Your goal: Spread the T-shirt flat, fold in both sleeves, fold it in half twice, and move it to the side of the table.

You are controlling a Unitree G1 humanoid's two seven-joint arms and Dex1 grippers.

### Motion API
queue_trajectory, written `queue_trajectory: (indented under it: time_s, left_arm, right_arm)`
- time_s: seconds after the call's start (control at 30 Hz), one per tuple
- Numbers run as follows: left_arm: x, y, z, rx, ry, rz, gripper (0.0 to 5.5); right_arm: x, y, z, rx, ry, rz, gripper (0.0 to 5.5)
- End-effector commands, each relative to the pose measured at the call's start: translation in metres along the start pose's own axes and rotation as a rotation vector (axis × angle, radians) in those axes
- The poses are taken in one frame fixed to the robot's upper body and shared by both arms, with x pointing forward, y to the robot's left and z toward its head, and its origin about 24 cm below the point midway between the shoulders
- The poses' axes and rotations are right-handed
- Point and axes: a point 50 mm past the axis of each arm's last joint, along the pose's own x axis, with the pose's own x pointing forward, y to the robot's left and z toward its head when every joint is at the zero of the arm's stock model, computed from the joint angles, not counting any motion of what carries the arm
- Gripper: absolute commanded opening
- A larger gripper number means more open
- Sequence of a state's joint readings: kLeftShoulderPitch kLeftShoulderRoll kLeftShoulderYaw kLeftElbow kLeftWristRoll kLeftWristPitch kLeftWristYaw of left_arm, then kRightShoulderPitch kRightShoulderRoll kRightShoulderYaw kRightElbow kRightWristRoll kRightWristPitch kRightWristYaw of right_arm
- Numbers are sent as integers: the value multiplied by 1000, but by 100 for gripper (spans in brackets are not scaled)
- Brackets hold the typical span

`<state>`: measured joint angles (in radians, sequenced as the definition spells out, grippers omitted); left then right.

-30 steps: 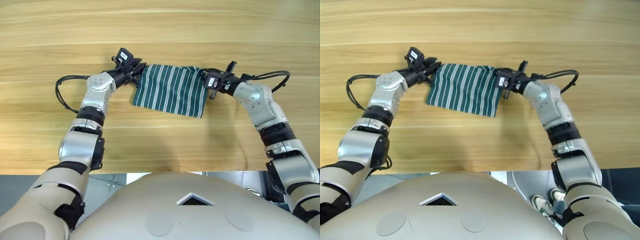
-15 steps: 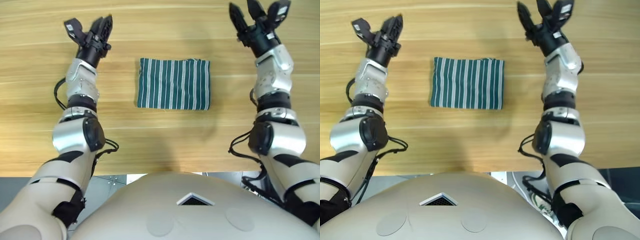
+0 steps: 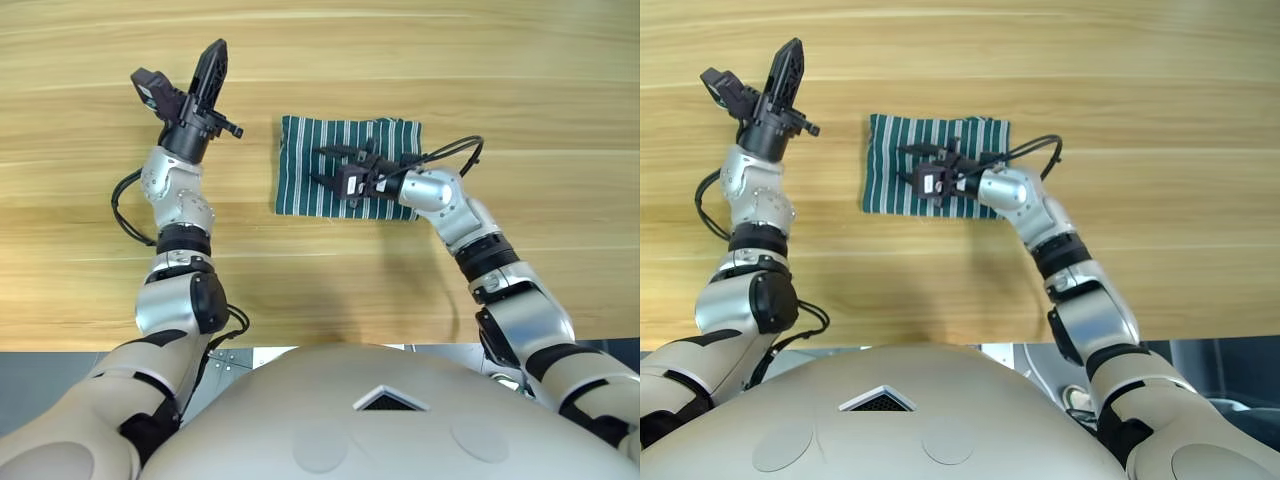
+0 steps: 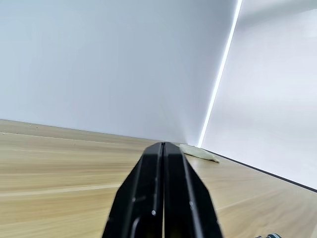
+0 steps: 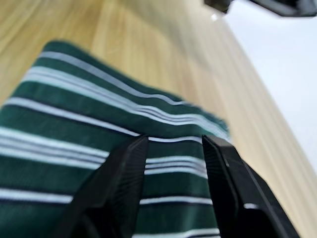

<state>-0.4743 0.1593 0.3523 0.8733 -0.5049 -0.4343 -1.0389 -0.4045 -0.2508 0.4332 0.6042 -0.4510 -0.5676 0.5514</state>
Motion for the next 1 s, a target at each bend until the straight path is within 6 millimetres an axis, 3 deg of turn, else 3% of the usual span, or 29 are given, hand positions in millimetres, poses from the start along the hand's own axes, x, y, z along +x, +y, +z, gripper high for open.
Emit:
queue_trajectory:
  time_s: [0.03, 0.13, 0.27, 0.5, 0.6, 0.8, 0.87, 1.0]
  left_arm:
    - [2, -3, -3, 2, 15, -9, 1]
    - [1, -2, -5, -6, 22, 7, 1]
    - [-4, -3, -10, -16, 44, 23, 1]
    - [-23, 5, -10, -14, 51, 99, 1]
    - [-33, 9, -11, -13, 57, 141, 1]
    - [-45, 15, -11, -6, 74, 199, 1]
    - [-47, 17, -11, -2, 79, 214, 1]
    - [-50, 24, -8, 22, 89, 258, 1]
  right_arm:
    - [-14, -2, -49, 34, 314, -2, 202]
    - [-46, -22, -95, 182, 633, -207, 202]
    - [-118, -25, -138, 362, 1016, -473, 202]
    - [-176, -27, -153, 631, 1197, -874, 202]
    - [-188, -28, -154, 701, 1219, -1015, 202]
    - [-190, -40, -152, 728, 1183, -1147, 202]
    - [-188, -51, -149, 668, 1148, -1179, 202]
    - [-187, -93, -132, 380, 1058, -1319, 202]
